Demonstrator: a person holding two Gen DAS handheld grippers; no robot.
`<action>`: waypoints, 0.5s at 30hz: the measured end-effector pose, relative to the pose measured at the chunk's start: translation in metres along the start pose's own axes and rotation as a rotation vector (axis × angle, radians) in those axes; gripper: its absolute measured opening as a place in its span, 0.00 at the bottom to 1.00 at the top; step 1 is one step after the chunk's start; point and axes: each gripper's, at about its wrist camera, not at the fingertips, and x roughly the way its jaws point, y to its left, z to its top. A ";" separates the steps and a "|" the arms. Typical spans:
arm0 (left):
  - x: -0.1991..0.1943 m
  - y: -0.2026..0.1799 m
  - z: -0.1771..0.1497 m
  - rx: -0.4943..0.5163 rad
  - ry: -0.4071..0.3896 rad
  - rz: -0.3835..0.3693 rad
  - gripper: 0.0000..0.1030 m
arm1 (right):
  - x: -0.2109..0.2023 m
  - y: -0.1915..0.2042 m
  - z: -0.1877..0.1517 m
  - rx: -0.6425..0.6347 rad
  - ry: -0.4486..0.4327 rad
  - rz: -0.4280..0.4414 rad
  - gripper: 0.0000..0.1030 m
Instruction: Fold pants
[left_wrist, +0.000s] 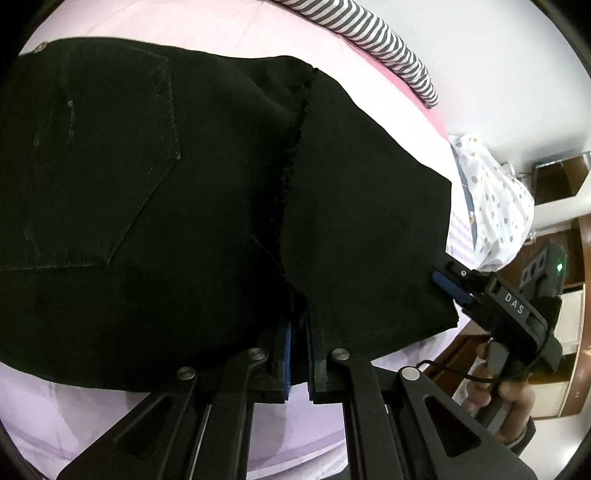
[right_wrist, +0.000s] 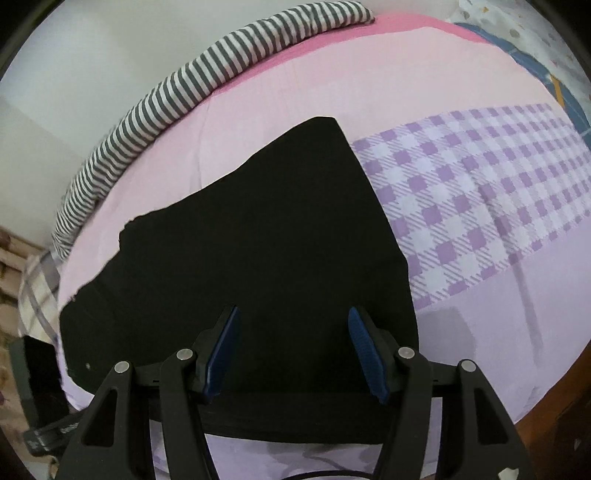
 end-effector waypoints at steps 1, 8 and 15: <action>0.000 -0.002 0.000 0.012 0.001 0.011 0.06 | 0.000 0.002 0.000 -0.008 0.001 -0.009 0.56; -0.002 0.001 -0.001 0.016 0.004 0.016 0.09 | -0.009 0.015 0.045 -0.087 -0.105 -0.023 0.56; 0.000 -0.001 -0.001 0.016 0.004 0.015 0.10 | 0.017 0.007 0.096 -0.094 -0.102 -0.041 0.58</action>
